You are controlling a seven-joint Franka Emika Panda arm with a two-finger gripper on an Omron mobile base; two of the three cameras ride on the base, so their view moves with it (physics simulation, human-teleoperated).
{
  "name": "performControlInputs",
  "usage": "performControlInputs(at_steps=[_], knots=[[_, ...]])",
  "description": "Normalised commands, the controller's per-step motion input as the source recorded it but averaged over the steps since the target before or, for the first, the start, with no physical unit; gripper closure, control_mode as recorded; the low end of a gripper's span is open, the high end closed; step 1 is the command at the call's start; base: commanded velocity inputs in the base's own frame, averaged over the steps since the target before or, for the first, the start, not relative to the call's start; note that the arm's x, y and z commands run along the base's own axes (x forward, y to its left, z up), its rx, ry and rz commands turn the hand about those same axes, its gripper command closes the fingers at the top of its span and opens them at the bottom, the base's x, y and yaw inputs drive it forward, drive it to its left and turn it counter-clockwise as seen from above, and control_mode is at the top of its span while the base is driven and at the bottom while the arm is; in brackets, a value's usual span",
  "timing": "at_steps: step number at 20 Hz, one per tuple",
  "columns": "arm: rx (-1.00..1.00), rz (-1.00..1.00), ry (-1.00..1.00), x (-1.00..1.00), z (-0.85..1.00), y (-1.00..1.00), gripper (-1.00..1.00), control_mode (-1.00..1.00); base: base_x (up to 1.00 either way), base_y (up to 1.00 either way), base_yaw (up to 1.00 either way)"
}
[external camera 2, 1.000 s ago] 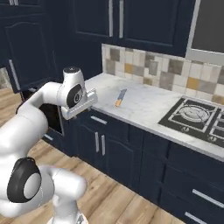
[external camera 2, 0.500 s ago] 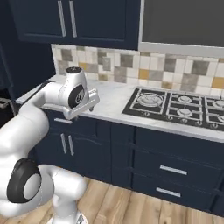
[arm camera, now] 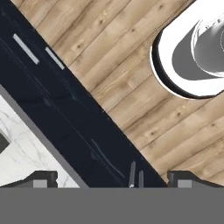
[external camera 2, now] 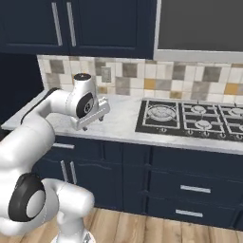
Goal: Move the cutting board and knife to the sink. Then move spray from the cabinet to the counter.
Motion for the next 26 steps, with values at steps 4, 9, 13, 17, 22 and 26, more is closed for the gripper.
performControlInputs(at_steps=[4,9,13,17,22,26], knots=[[0.00,0.00,0.00,0.00,0.00,0.00,-1.00,1.00,0.52,0.53,-0.41],[0.00,0.00,0.00,0.00,0.00,0.00,-1.00,1.00,0.40,0.56,-0.39],[0.00,0.00,0.00,0.00,0.00,0.00,-1.00,1.00,0.12,0.37,-0.10],[0.00,0.00,0.00,0.00,0.00,0.00,-1.00,1.00,0.17,0.08,0.16],[0.00,0.00,0.00,0.00,0.00,0.00,-1.00,1.00,0.39,0.02,0.09],[0.00,0.00,0.00,0.00,0.00,0.00,-1.00,1.00,0.58,0.27,0.00]])
